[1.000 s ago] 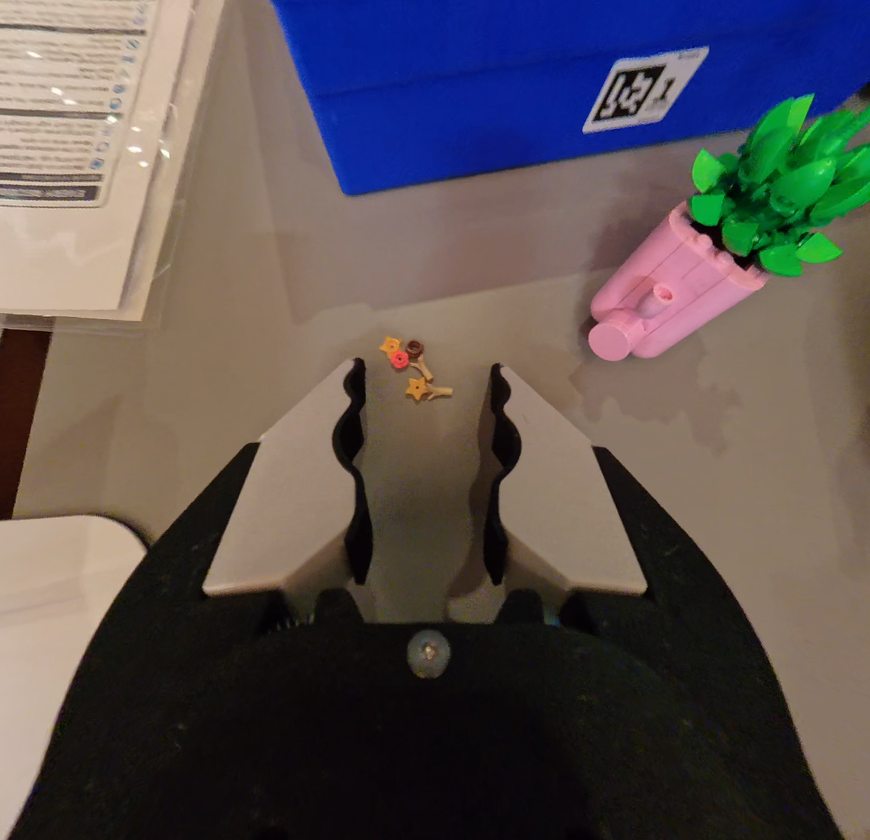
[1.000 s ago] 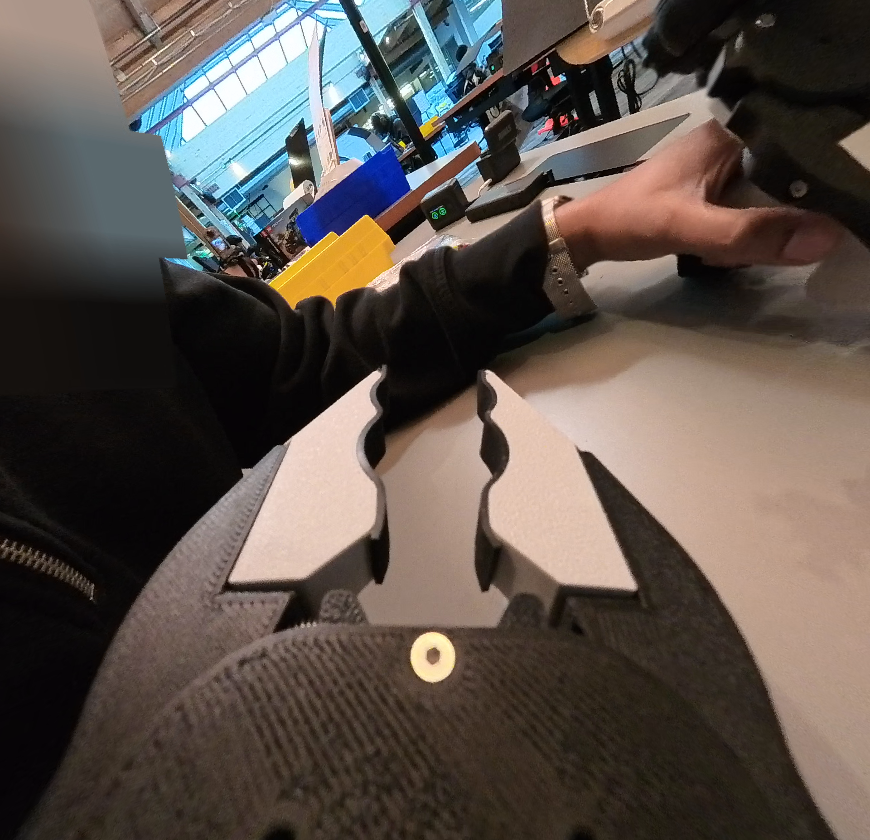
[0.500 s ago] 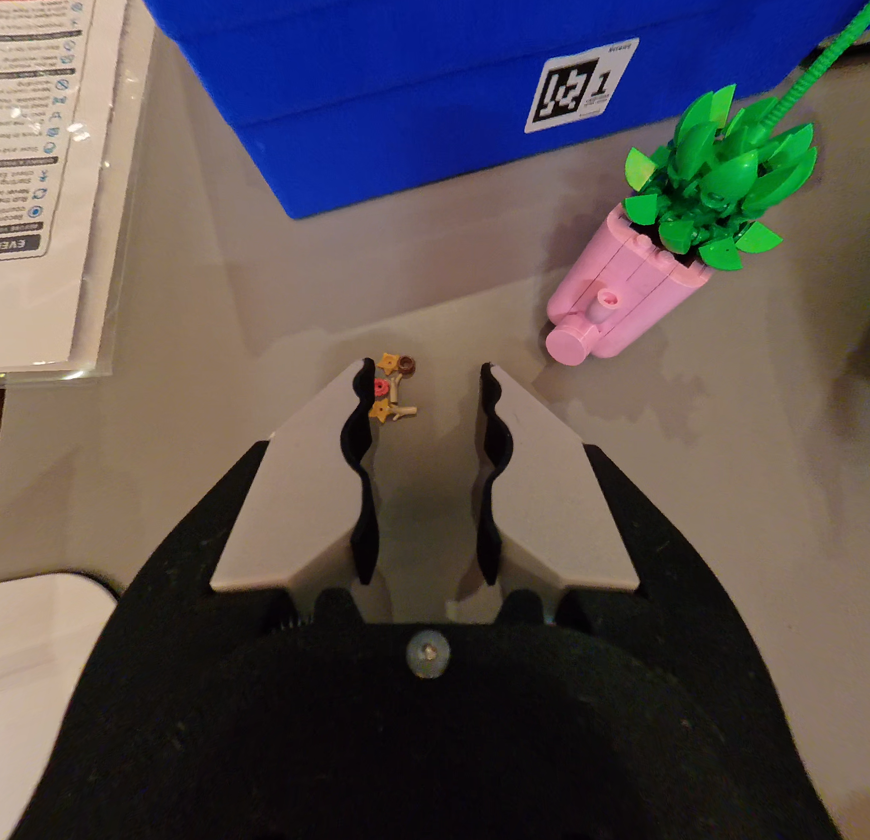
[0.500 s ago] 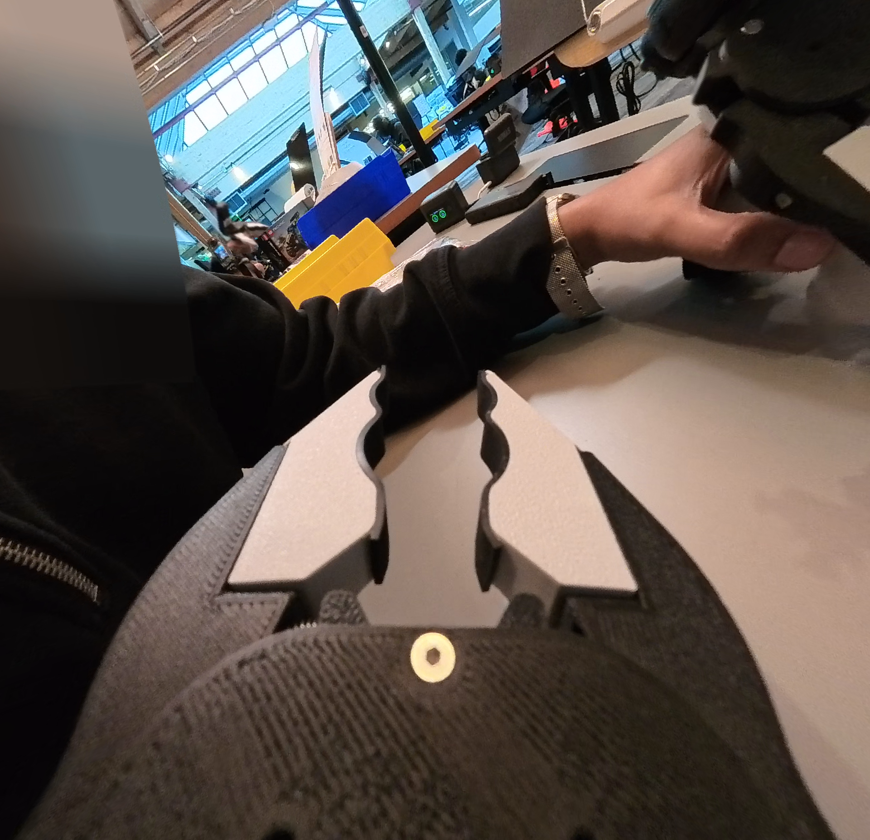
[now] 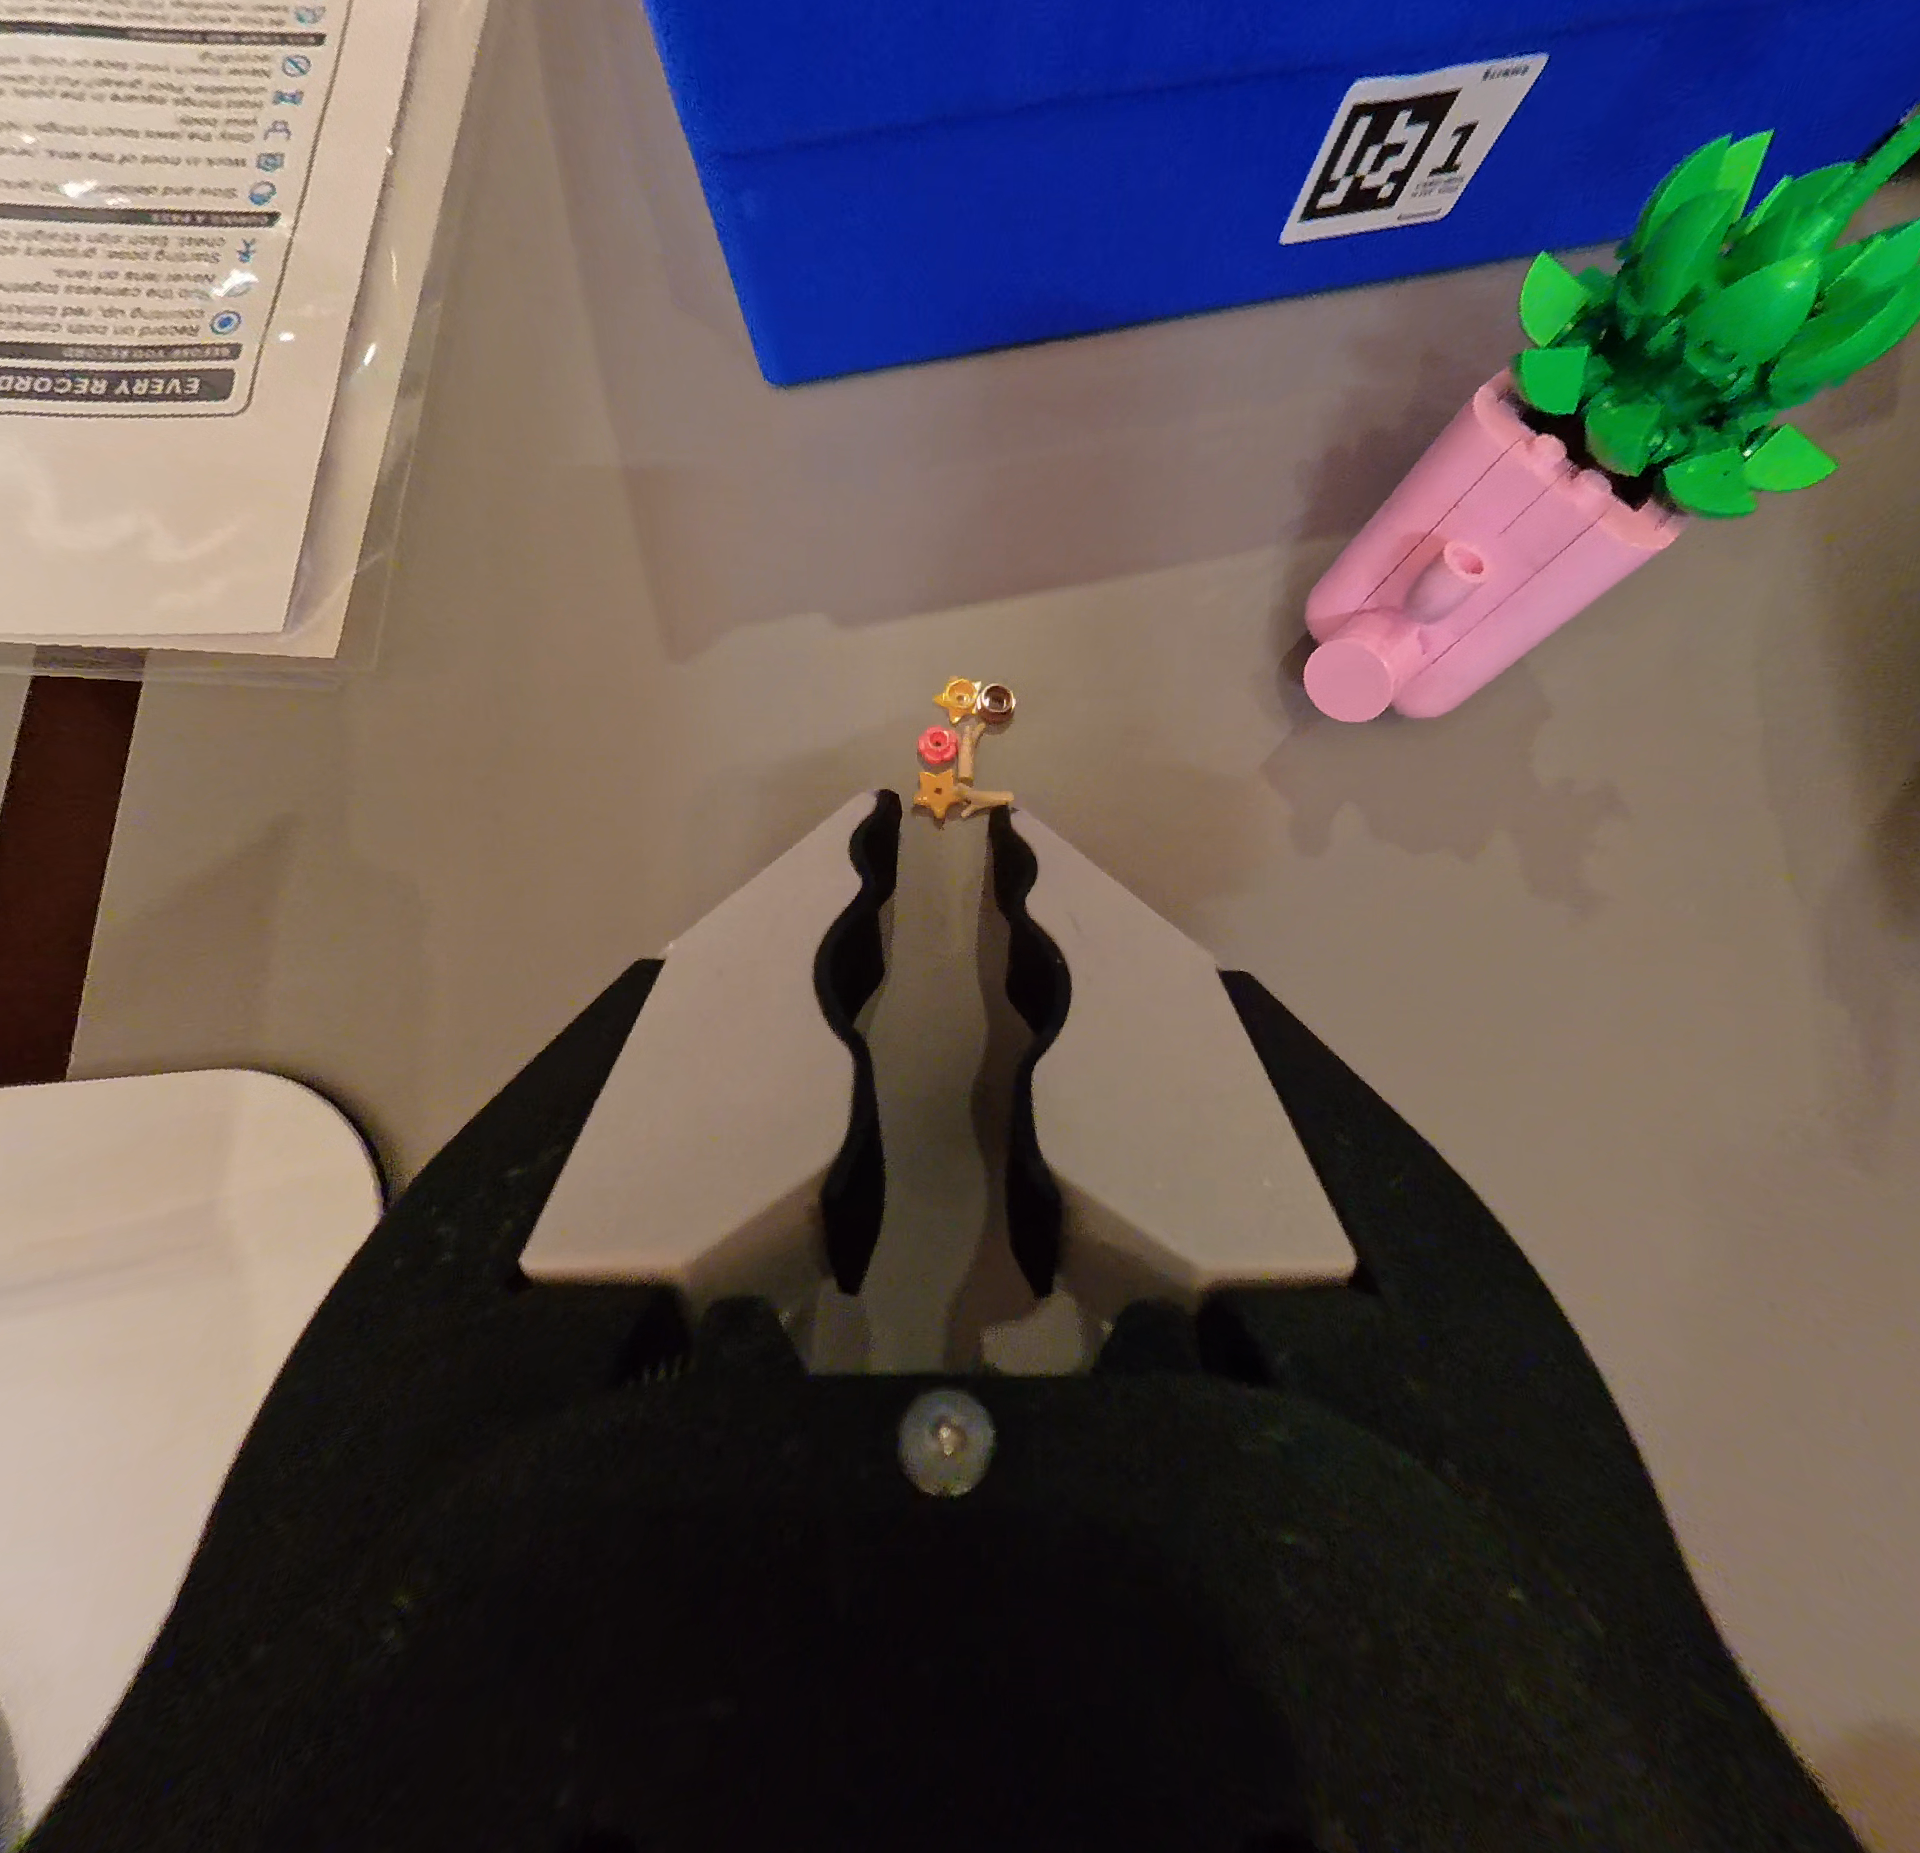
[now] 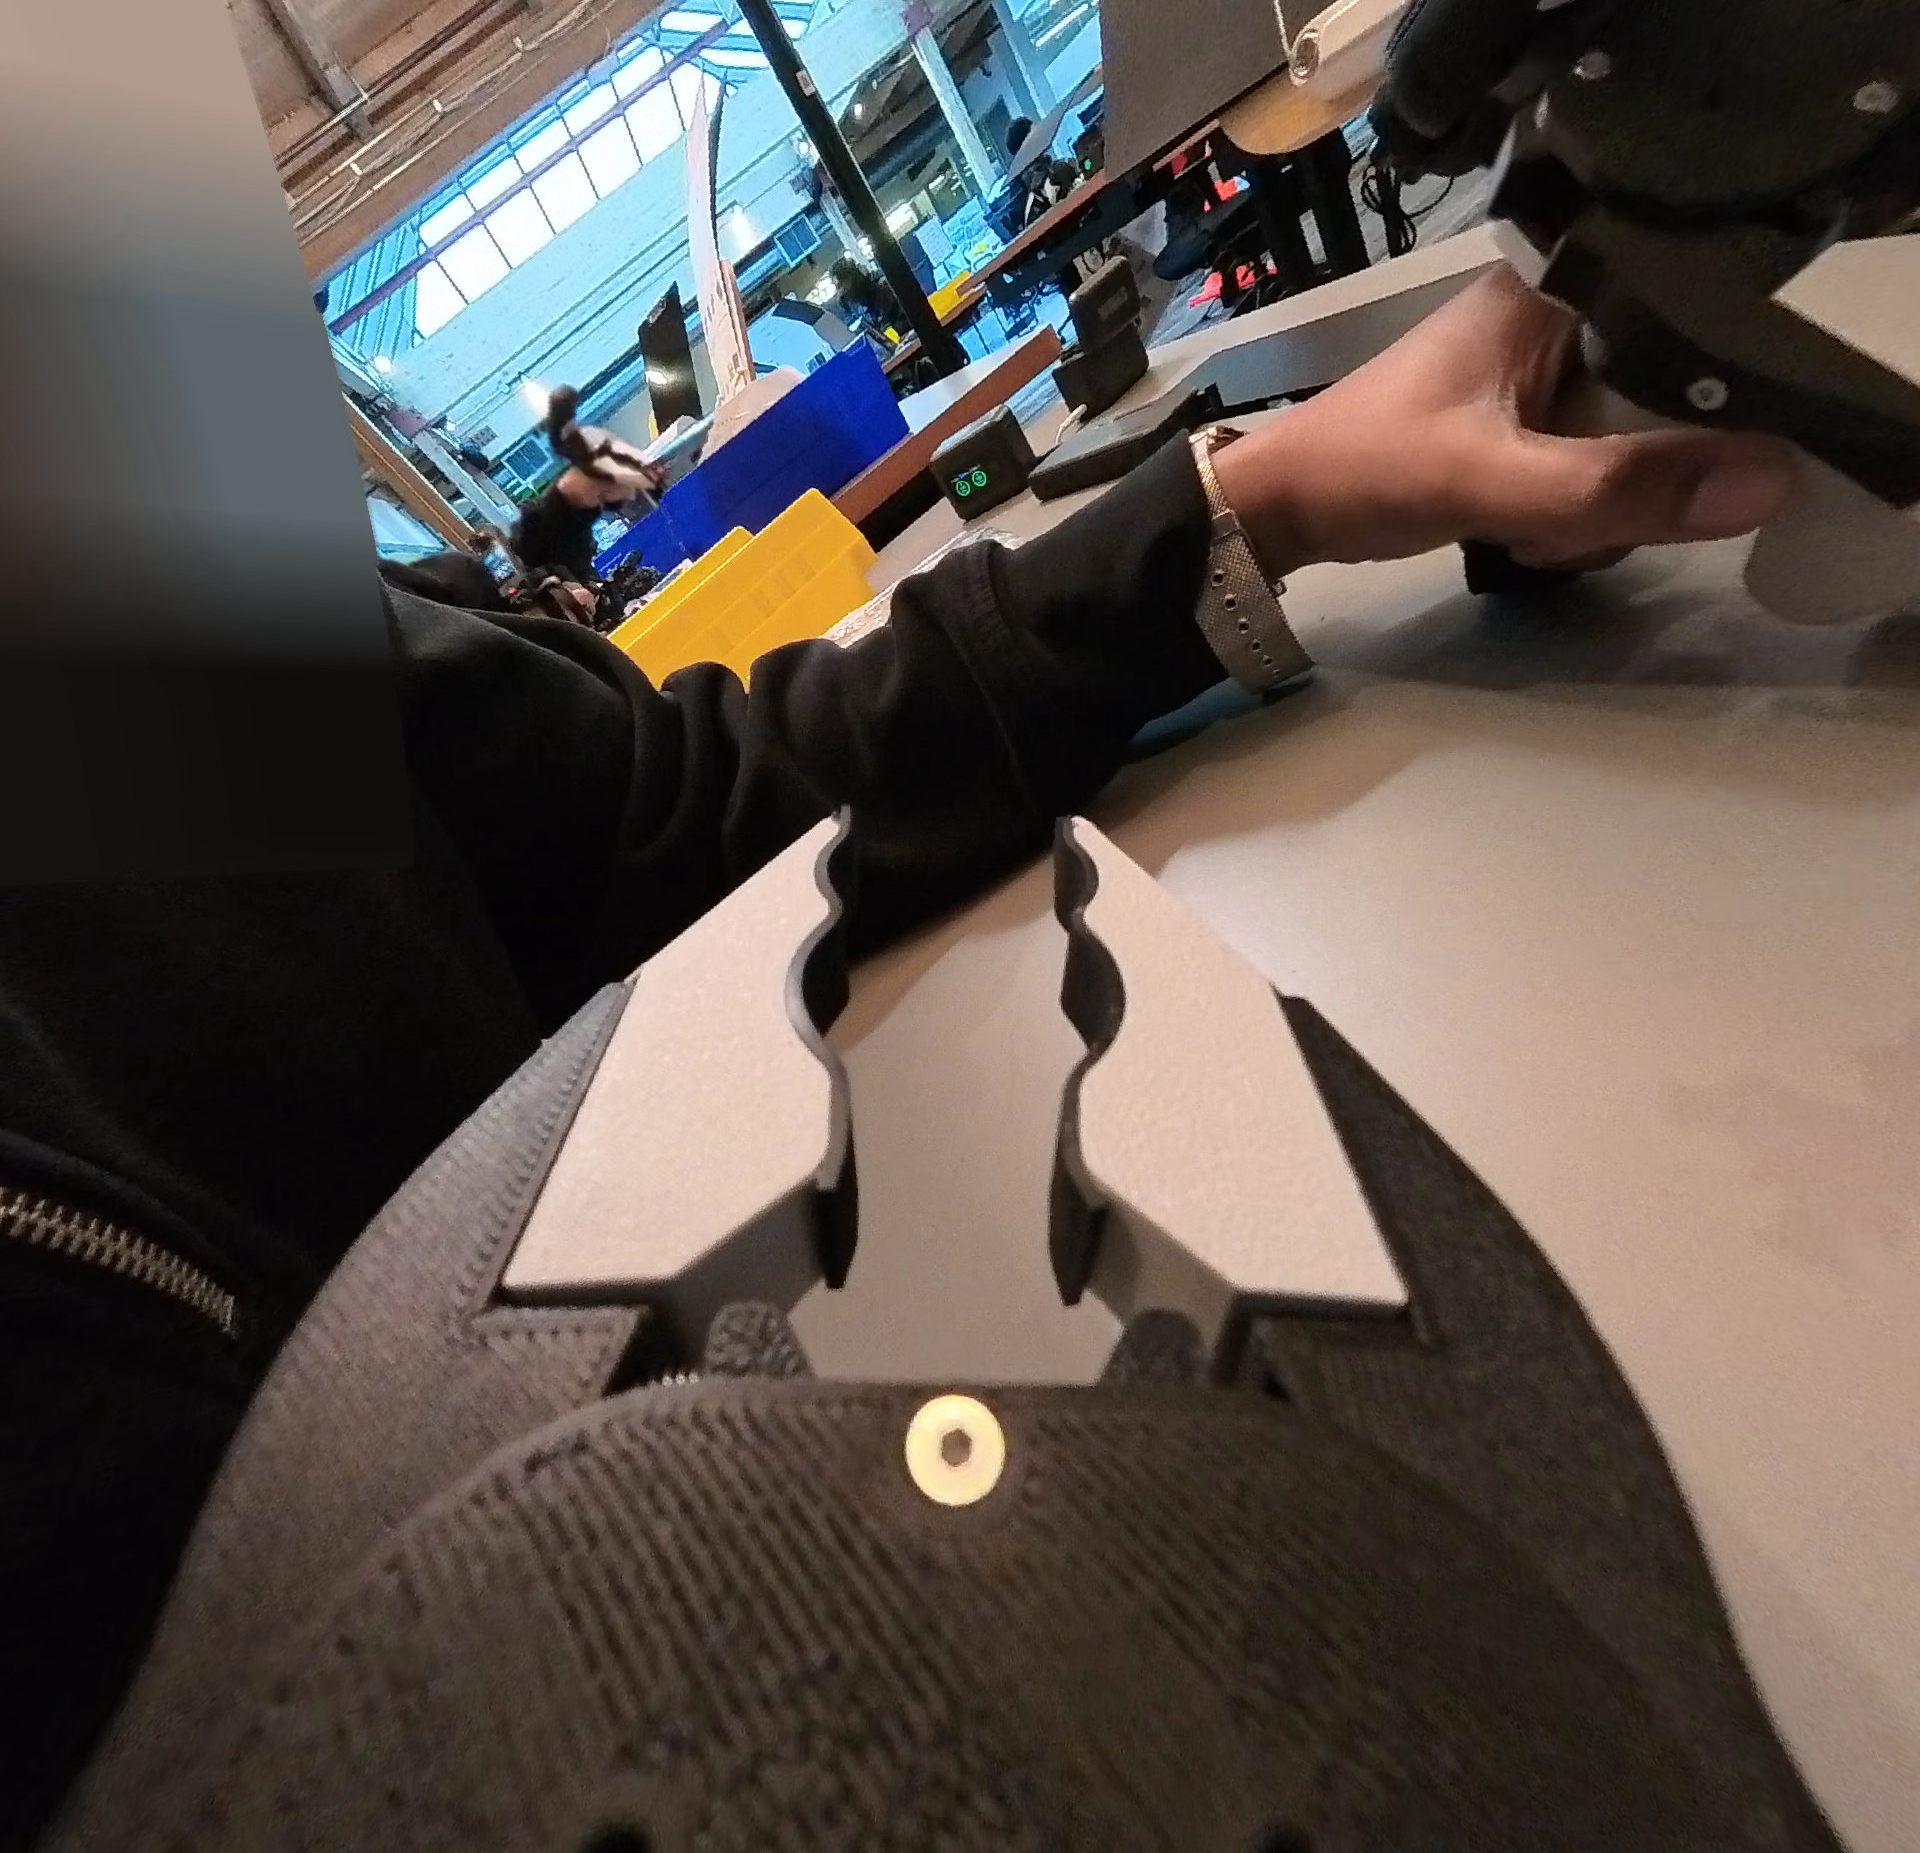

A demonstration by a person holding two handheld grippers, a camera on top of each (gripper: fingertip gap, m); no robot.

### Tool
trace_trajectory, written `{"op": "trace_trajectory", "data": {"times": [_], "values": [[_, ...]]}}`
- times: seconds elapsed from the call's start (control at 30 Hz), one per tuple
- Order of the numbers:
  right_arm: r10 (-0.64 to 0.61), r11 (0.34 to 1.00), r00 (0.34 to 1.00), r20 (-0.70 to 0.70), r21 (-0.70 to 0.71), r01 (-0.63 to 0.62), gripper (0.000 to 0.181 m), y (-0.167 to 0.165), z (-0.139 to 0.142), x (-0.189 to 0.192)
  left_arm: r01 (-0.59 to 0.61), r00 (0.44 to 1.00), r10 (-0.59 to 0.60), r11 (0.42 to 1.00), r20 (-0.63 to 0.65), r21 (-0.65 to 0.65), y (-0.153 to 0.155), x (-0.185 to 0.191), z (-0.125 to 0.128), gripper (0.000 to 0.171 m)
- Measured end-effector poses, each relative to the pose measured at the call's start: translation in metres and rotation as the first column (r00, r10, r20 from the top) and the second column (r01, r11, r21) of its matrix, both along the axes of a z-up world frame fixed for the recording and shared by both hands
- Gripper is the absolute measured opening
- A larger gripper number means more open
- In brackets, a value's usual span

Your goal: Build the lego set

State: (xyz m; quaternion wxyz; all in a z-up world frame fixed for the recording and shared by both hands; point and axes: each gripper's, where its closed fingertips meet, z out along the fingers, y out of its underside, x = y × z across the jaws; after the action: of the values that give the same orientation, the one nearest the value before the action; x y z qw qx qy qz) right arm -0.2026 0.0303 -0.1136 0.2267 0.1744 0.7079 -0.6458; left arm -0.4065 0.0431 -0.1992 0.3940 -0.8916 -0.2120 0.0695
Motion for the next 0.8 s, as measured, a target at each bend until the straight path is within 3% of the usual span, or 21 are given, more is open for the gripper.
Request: {"op": "trace_trajectory", "data": {"times": [0.8], "values": [[0.004, 1.000, 1.000, 0.007, 0.005, -0.004, 0.036, -0.001, -0.001, 0.000, -0.005, 1.000, 0.004, 0.999, -0.029, -0.039, 0.014, -0.002, -0.004, 0.011]]}}
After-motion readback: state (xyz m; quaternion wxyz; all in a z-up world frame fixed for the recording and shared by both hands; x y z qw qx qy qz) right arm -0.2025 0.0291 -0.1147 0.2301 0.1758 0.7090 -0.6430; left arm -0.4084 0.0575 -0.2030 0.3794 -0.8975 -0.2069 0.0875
